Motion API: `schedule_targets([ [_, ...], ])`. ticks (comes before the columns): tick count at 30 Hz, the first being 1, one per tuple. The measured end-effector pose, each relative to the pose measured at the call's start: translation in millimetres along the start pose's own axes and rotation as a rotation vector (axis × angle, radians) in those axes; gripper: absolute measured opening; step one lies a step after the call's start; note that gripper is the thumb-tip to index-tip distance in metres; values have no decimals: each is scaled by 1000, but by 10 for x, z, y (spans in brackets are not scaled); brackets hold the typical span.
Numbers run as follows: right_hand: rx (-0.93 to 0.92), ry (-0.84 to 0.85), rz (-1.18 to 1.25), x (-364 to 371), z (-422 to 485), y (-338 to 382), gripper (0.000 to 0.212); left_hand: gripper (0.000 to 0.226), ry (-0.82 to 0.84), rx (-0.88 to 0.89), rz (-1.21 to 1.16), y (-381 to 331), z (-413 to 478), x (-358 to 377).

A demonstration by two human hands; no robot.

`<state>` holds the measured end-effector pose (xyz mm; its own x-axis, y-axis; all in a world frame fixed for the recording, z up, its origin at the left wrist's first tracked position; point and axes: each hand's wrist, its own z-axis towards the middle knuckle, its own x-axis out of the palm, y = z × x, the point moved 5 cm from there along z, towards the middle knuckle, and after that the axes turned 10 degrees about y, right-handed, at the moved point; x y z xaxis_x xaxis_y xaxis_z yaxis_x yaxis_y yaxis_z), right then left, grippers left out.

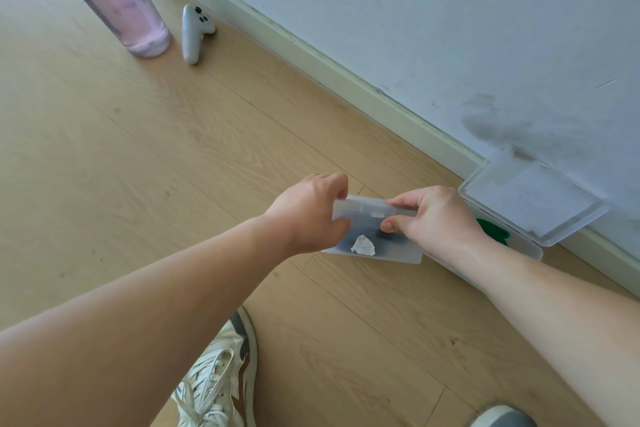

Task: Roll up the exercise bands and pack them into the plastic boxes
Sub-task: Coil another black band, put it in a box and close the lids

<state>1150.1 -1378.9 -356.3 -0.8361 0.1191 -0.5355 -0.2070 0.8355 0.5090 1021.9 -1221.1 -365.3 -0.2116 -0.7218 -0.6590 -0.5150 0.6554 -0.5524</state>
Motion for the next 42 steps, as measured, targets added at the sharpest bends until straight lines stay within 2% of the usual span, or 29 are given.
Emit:
schedule_targets([
  [5,-84,-102,-61,-72,55,125,32,44,-136,102,-1,-77,154,-60],
  [8,-173,-135,-89,26,124,109,34,29,-213,113,-43,-61,234,-71],
  [13,-208,-77,-90,265,169,-125,15,21,-244,249,158,35,152,184],
  [16,-237,-124,-73,310,186,-155,12,18,-277,291,169,81,140,249],
  [18,-242,-147,-82,305,196,-158,13,9,-305,318,159,85,138,259],
  [22,-262,-140,-131,276,189,-109,27,22,-354,256,67,28,121,236],
  [25,-302,-178,-293,273,141,-128,21,17,-427,231,204,-54,128,261],
  [29,-350,-185,-405,282,105,-197,25,6,-391,239,212,-92,108,386],
  [32,-359,-199,-393,246,95,-212,33,14,-379,226,210,-47,184,418],
  [37,-205,-101,-500,103,215,-272,49,30,-243,175,203,-176,601,193],
  [42,-105,15,-379,-160,420,-211,48,29,-142,75,211,-307,929,-31],
])
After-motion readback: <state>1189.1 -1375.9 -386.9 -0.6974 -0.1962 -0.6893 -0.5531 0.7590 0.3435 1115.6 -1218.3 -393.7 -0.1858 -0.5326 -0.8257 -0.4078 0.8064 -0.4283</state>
